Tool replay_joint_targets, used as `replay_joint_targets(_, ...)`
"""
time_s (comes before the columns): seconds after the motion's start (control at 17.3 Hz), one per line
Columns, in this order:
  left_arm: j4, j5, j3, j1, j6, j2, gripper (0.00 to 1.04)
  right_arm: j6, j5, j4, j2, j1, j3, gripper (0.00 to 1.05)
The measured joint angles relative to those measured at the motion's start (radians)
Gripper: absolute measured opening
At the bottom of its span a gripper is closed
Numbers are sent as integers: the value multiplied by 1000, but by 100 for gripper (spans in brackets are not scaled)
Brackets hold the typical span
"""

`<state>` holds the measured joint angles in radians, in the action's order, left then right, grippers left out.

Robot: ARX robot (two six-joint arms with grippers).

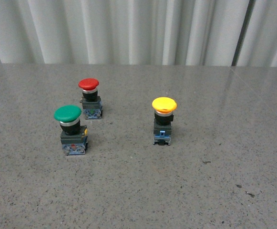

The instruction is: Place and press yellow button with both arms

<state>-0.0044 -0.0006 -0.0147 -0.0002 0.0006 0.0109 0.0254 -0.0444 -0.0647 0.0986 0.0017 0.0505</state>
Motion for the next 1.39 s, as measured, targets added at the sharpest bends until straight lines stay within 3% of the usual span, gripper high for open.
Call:
replay_joint_targets(0.12,1,0,0,0,0,0,98,5,-5,129,199,27,79,98)
replay_joint_targets(0.35,0,0,0,0,0,0,98,-4,27,542,772,213,430,98)
replay_joint_targets(0.69,0,0,0,0,0,0,98,23,87,556,1369,425,831,98)
replay_joint_targets(0.87,0,0,0,0,0,0,98,29,140,503,1519,488,880,98)
replay_joint_targets(1.04,0,0,0,0,0,0,98,34,149,470,1546,504,882,80)
replay_joint_targets(1.39,0,0,0,0,0,0,98,53,145,428,1582,504,886,18)
